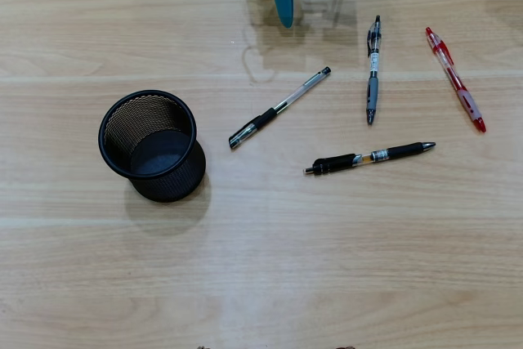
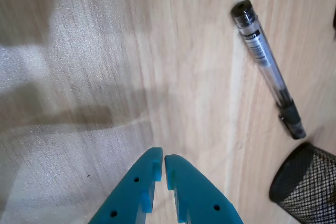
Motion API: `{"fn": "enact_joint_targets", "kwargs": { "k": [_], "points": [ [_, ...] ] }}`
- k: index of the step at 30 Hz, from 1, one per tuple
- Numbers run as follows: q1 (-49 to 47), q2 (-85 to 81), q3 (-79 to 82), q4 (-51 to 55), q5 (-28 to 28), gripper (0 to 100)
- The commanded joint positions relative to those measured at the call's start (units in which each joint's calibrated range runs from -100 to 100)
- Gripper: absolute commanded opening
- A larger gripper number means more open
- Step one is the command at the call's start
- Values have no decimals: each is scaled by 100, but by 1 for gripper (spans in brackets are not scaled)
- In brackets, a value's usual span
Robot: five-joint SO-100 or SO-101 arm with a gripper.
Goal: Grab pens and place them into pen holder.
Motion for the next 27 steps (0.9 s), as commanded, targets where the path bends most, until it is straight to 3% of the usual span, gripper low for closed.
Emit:
{"fn": "enact_joint_targets", "kwargs": {
  "k": [1,6,13,19,23,27],
  "points": [
    [44,-34,-14,6,-12,2],
    [165,135,-96,-656,-216,2],
    [536,2654,-2124,-1618,-2245,7],
    [536,5993,-4876,-1584,-4032,23],
    [391,7861,-6280,-1300,-5308,23],
    [383,9222,-7357,-1283,-5904,23]
  ]
}}
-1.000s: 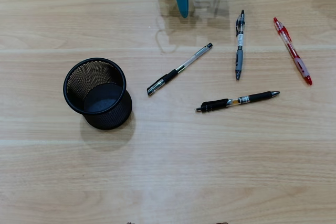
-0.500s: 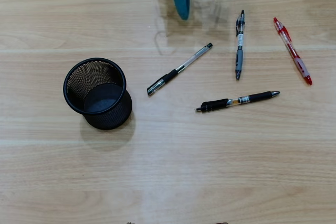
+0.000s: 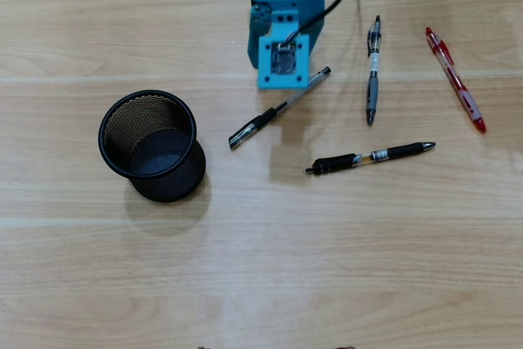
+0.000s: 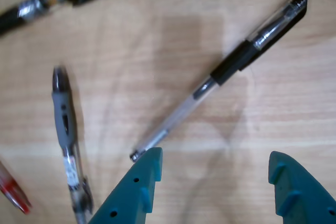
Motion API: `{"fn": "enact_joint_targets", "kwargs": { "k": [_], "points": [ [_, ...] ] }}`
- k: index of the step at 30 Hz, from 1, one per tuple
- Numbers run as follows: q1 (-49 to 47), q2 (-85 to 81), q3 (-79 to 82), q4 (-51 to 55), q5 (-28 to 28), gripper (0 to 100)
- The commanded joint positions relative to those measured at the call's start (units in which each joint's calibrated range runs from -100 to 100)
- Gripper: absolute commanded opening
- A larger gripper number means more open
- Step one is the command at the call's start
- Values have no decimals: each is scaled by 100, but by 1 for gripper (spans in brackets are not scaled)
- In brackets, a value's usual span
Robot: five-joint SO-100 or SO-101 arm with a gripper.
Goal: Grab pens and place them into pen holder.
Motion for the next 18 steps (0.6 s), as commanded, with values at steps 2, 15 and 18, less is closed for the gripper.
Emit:
{"fn": "enact_joint_targets", "kwargs": {
  "k": [2,15,18],
  "points": [
    [2,1435,-1444,35,-547,23],
    [139,3142,-2105,-17,-1127,23],
    [164,3396,-2114,-25,-1132,22]
  ]
}}
